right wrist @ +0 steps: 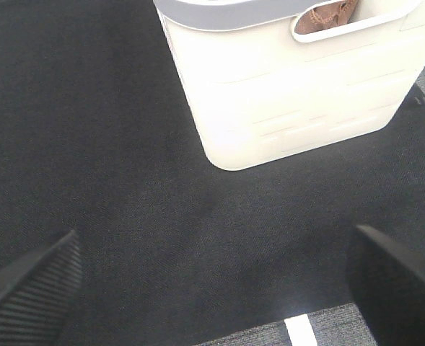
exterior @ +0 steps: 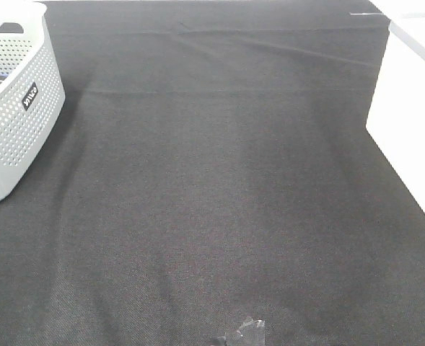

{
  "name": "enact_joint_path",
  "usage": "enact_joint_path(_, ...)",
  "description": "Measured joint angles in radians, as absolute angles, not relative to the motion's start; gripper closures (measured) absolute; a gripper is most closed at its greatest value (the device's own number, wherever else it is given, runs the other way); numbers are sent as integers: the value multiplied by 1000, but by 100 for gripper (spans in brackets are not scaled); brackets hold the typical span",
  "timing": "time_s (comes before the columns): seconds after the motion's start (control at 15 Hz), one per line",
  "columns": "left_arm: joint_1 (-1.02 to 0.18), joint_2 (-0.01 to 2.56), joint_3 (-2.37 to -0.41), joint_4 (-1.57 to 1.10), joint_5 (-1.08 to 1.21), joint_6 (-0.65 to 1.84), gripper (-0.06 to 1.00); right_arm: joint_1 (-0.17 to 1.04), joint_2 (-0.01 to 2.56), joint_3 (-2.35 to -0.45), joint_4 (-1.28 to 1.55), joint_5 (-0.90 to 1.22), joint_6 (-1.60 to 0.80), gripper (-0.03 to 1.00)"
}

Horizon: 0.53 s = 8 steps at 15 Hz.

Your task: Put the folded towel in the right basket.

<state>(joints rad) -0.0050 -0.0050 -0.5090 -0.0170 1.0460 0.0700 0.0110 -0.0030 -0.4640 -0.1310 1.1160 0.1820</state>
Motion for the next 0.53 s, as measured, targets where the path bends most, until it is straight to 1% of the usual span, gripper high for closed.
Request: enact_joint_path(0.53,-5,-5,-509,-17,1046,70,-5,11,-3,-464,-131,1116,182,1)
